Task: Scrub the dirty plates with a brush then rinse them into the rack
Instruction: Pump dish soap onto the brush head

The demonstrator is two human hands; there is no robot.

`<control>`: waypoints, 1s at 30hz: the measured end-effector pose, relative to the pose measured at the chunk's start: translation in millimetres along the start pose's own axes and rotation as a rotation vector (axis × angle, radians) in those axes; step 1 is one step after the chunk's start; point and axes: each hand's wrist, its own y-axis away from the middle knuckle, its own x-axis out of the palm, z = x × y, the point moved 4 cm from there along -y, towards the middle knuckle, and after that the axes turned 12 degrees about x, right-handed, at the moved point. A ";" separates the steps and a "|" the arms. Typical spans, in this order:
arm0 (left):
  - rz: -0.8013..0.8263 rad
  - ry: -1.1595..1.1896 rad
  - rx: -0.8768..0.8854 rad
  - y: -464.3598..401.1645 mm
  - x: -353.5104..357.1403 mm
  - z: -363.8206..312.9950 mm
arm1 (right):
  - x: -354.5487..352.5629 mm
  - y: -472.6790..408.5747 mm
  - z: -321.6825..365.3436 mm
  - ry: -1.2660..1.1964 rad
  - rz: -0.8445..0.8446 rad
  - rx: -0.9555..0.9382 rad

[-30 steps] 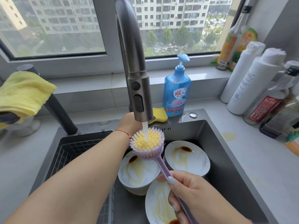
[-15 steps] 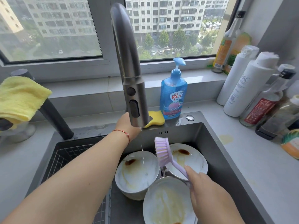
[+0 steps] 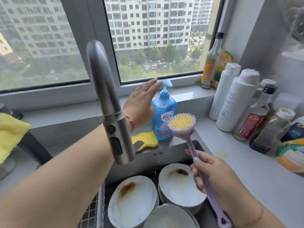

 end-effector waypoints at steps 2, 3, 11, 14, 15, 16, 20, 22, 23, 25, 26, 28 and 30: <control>0.088 -0.029 0.039 -17.2 0.5 2.7 | 10.6 -10.1 20.1 -0.022 0.044 -0.024; 0.109 -0.038 0.061 -24.6 2.7 3.8 | 13.9 -17.2 27.8 -0.034 0.058 -0.039; 0.218 -0.037 0.125 -49.3 18.3 21.3 | 28.6 -60.4 54.5 -0.145 0.115 -0.063; 0.200 -0.001 0.122 -51.1 16.6 24.8 | 30.5 -68.6 57.7 -0.153 0.122 -0.071; 0.195 0.002 0.120 -52.4 16.1 25.1 | 30.4 -71.5 58.4 -0.152 0.123 -0.075; 0.190 -0.002 0.118 -53.0 15.3 24.7 | 30.3 -73.8 59.0 -0.150 0.126 -0.078; 0.166 -0.032 0.120 -52.2 14.6 23.3 | 29.9 -78.5 60.0 -0.127 0.133 -0.091; 0.155 -0.041 0.118 -50.8 14.8 23.4 | 29.7 -79.3 60.7 -0.129 0.136 -0.100; 0.149 -0.047 0.118 -50.4 15.2 23.2 | 29.4 -79.5 60.9 -0.126 0.137 -0.102; 0.140 -0.059 0.122 -50.0 16.4 22.4 | 29.1 -80.2 61.3 -0.121 0.141 -0.107; 0.137 -0.060 0.123 -49.9 17.2 22.0 | 28.8 -80.6 61.3 -0.120 0.143 -0.108; 0.128 -0.058 0.123 -49.3 18.7 21.9 | 27.9 -80.3 61.1 -0.118 0.144 -0.111; 0.127 -0.059 0.122 -49.1 19.6 22.3 | 27.6 -79.4 61.5 -0.120 0.146 -0.117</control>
